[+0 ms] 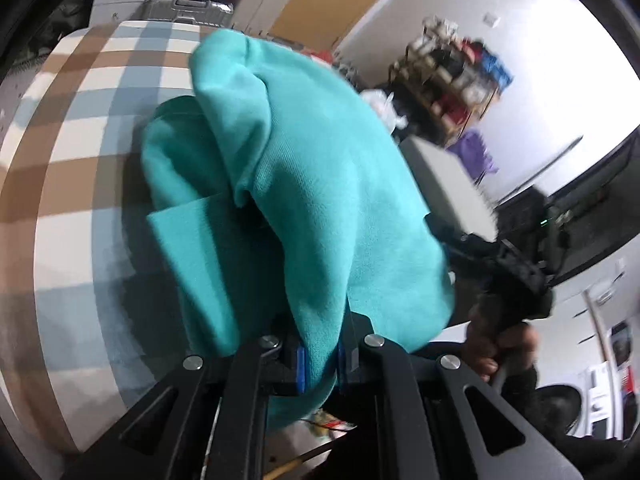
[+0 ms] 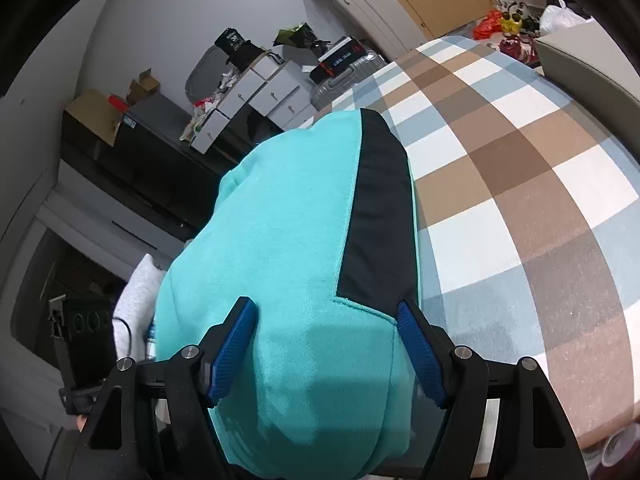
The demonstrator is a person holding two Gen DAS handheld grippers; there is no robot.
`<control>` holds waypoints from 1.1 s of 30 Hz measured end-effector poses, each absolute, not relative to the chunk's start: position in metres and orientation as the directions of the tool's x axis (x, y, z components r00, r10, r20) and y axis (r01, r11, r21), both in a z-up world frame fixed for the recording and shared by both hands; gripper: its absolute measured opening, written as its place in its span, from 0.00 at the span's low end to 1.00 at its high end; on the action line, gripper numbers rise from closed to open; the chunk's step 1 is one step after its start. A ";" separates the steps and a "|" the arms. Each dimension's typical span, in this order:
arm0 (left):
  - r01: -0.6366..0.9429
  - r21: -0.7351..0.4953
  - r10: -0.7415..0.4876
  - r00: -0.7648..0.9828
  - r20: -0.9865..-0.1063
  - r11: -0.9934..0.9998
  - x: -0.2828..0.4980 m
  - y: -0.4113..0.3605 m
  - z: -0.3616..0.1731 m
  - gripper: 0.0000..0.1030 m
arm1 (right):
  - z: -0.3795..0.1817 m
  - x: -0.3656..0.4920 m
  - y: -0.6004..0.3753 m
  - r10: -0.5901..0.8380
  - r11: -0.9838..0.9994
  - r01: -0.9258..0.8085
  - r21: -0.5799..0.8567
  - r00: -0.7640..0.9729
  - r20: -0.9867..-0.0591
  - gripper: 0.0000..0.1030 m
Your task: Fold large clothes
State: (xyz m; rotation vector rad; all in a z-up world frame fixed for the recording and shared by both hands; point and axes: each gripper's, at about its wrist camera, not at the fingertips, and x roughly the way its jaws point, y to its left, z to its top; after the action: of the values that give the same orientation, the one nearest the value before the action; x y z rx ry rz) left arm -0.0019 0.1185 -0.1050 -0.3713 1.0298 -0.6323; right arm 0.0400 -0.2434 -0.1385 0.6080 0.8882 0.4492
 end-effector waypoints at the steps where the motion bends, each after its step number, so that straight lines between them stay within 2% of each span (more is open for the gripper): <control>1: 0.295 -0.581 -0.651 0.359 -0.669 0.759 -0.005 0.125 -0.110 0.05 | -0.138 0.040 -0.242 0.596 0.746 -0.119 0.656 0.558 -0.577 0.72; 4: 0.223 -0.607 -0.645 0.345 -0.682 0.762 0.002 0.129 -0.144 0.06 | -0.135 0.038 -0.235 0.587 0.765 -0.143 0.627 0.554 -0.590 0.74; 6: 0.173 -0.685 -0.692 0.365 -0.623 0.708 0.007 0.132 -0.163 0.07 | -0.134 0.039 -0.228 0.575 0.786 -0.157 0.598 0.543 -0.612 0.78; 8: 0.186 -0.700 -0.709 0.369 -0.601 0.689 0.007 0.132 -0.162 0.07 | -0.134 0.039 -0.224 0.561 0.800 -0.162 0.578 0.544 -0.624 0.79; 11: 0.175 -0.667 -0.676 0.375 -0.635 0.724 0.002 0.130 -0.146 0.10 | -0.135 0.039 -0.225 0.570 0.795 -0.169 0.583 0.537 -0.622 0.79; 13: 0.185 -0.588 -0.606 0.406 -0.684 0.787 -0.006 0.123 -0.113 0.11 | -0.136 0.039 -0.227 0.569 0.795 -0.166 0.584 0.538 -0.622 0.78; 16: 0.304 -0.480 -0.567 0.504 -0.652 0.823 -0.018 0.109 -0.068 0.12 | -0.140 0.041 -0.234 0.583 0.773 -0.134 0.620 0.535 -0.611 0.78; 18: 0.352 -0.407 -0.538 0.568 -0.622 0.843 -0.017 0.095 -0.044 0.23 | -0.141 0.042 -0.238 0.592 0.761 -0.123 0.637 0.534 -0.604 0.77; 20: 0.340 -0.390 -0.518 0.573 -0.635 0.856 -0.010 0.095 -0.041 0.25 | -0.141 0.041 -0.238 0.588 0.764 -0.124 0.633 0.537 -0.604 0.77; 23: 0.213 -0.417 -0.454 0.611 -0.649 0.884 0.000 0.109 -0.040 0.25 | -0.140 0.039 -0.236 0.583 0.772 -0.134 0.622 0.538 -0.609 0.77; 27: 0.243 -0.478 -0.500 0.680 -0.536 0.844 -0.012 0.125 -0.036 0.26 | -0.139 0.039 -0.235 0.583 0.774 -0.141 0.617 0.537 -0.610 0.77; 28: 0.292 -0.507 -0.556 0.655 -0.512 0.811 -0.012 0.120 -0.041 0.31 | -0.139 0.039 -0.235 0.585 0.773 -0.140 0.619 0.536 -0.609 0.77; 29: 0.325 -0.525 -0.596 0.622 -0.508 0.787 -0.018 0.126 -0.051 0.45 | -0.139 0.040 -0.235 0.587 0.770 -0.139 0.622 0.535 -0.608 0.77; 30: 0.337 -0.537 -0.619 0.587 -0.522 0.773 -0.012 0.118 -0.060 0.53 | -0.139 0.040 -0.235 0.587 0.770 -0.138 0.623 0.535 -0.608 0.77; 33: 0.231 -0.538 -0.572 0.509 -0.643 0.810 0.020 0.108 -0.118 0.53 | -0.139 0.040 -0.235 0.586 0.770 -0.137 0.623 0.535 -0.608 0.77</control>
State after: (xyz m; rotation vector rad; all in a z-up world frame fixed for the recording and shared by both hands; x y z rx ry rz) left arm 0.0196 0.1076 -0.1176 -0.4134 0.9173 -0.5006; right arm 0.0400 -0.2353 -0.1387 0.5523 0.9118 0.4575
